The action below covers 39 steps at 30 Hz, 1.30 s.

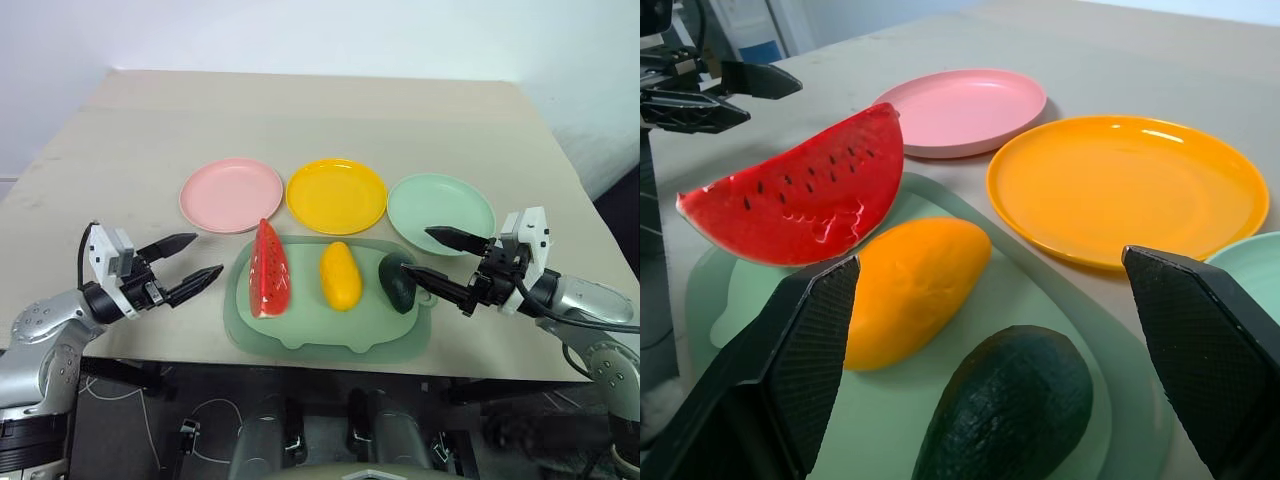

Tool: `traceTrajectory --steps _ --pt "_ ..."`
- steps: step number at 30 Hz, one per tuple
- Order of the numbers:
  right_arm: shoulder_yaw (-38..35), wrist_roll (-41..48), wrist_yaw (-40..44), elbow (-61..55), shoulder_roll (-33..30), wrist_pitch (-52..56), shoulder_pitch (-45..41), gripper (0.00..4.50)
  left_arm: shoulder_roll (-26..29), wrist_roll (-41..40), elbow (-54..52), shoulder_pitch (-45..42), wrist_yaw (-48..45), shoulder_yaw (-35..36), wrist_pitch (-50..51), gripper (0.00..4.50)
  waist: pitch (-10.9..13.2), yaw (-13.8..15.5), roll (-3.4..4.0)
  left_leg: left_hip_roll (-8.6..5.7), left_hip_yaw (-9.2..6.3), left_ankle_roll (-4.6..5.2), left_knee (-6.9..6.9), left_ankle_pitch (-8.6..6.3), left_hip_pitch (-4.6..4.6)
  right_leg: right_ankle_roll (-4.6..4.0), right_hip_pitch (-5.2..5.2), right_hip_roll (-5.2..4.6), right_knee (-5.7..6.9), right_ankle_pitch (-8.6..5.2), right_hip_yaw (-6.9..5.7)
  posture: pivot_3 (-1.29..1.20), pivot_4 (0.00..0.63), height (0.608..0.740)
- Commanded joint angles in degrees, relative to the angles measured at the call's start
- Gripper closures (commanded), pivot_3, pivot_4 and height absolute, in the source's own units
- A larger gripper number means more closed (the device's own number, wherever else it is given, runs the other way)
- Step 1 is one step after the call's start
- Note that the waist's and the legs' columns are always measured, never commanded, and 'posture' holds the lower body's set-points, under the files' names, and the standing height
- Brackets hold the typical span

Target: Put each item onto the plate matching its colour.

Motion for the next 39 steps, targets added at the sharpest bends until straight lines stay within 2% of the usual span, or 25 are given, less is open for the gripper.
traceTrajectory --steps 1,11,16,24,31,39 --pt "-0.89 0.36 0.14 -1.43 -0.51 -0.63 -0.86 0.0 0.24 -0.44 -0.71 -1.16 -0.53 0.6 -0.9 0.03 0.0 -0.01 0.0 0.0 0.0 0.0 0.0 0.0 0.0 0.0 0.0 0.0 -0.01 0.0 0.0 0.0 0.15 0.696" --pt "0.65 0.43 -1.75 -1.99 -0.47 1.84 -1.97 0.0 -1.13 1.06 1.78 -3.15 -1.69 -1.37 -3.15 0.03 -0.01 -0.01 0.0 0.0 0.0 0.0 0.0 0.0 0.0 0.0 0.0 0.01 0.0 0.01 0.0 0.0 0.15 0.696" --pt "-1.53 2.36 -1.03 -2.07 -1.95 4.53 0.83 0.0 -1.93 1.54 2.08 -4.0 -2.19 -2.41 -3.25 0.03 -0.01 0.04 0.0 0.0 0.0 0.0 0.01 0.0 -0.01 0.0 0.01 0.0 0.0 0.01 0.0 0.0 0.15 0.696" --pt "-0.96 4.74 -7.34 -1.2 -3.12 13.75 -1.7 0.0 -2.38 1.9 2.11 -4.61 -2.27 -3.83 -3.02 0.03 -0.01 -0.11 -0.01 0.01 0.0 0.01 0.08 0.0 0.0 -0.01 0.02 0.0 0.06 0.01 0.0 0.0 0.15 0.696" --pt "2.33 7.77 -14.68 -1.03 -1.04 24.08 -6.6 0.0 -2.33 2.49 4.55 -6.57 -3.35 -4.01 -3.54 0.03 -0.01 -0.07 -0.01 0.01 0.0 0.0 0.08 0.0 0.0 -0.01 0.01 0.0 0.07 0.01 0.0 0.0 0.15 0.696" --pt "5.97 7.82 -18.3 0.16 1.48 29.38 -10.27 0.0 -2.52 2.33 3.11 -7.38 -1.92 -4.88 -2.79 0.03 -0.01 -0.11 -0.01 0.01 0.0 0.0 0.08 0.0 -0.02 0.02 0.0 0.01 0.09 0.03 0.0 0.0 0.15 0.696"
